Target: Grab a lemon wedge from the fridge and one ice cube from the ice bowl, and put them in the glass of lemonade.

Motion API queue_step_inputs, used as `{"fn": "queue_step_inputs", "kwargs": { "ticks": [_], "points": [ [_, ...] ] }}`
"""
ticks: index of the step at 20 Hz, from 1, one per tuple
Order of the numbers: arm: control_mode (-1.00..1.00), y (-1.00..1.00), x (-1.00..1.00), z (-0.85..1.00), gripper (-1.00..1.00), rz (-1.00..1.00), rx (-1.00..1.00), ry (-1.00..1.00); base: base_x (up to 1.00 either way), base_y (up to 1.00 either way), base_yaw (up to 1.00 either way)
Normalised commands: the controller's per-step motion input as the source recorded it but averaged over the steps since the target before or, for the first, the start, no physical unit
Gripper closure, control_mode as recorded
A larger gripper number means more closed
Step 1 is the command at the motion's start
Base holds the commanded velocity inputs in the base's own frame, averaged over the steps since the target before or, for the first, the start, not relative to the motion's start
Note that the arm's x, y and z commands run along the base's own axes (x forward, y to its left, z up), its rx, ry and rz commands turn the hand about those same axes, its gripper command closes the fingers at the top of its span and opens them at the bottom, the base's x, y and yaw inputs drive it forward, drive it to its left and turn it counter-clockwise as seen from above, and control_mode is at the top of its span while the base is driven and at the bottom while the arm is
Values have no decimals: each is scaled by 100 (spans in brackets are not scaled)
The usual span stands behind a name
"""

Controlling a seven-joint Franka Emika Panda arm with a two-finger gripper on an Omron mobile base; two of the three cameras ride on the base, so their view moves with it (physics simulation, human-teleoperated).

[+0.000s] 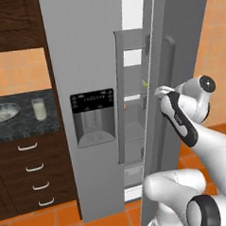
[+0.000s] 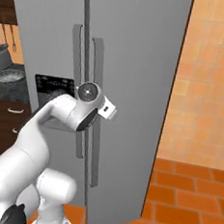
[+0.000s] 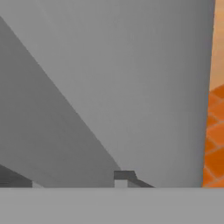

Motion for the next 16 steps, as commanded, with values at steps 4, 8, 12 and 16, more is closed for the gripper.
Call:
{"fn": "queue_step_inputs", "kwargs": {
  "ticks": [4, 8, 12, 16],
  "points": [
    [-100, -75, -47, 18, 100, -9, 12, 7, 0, 0, 0],
    [-100, -86, -60, 20, 100, -11, 14, 7, 0, 0, 0],
    [-100, -93, -68, 8, 100, -17, 17, 5, 0, 0, 0],
    [-100, -36, -64, 5, -100, -22, 7, 1, 0, 0, 0]
  ]
}}
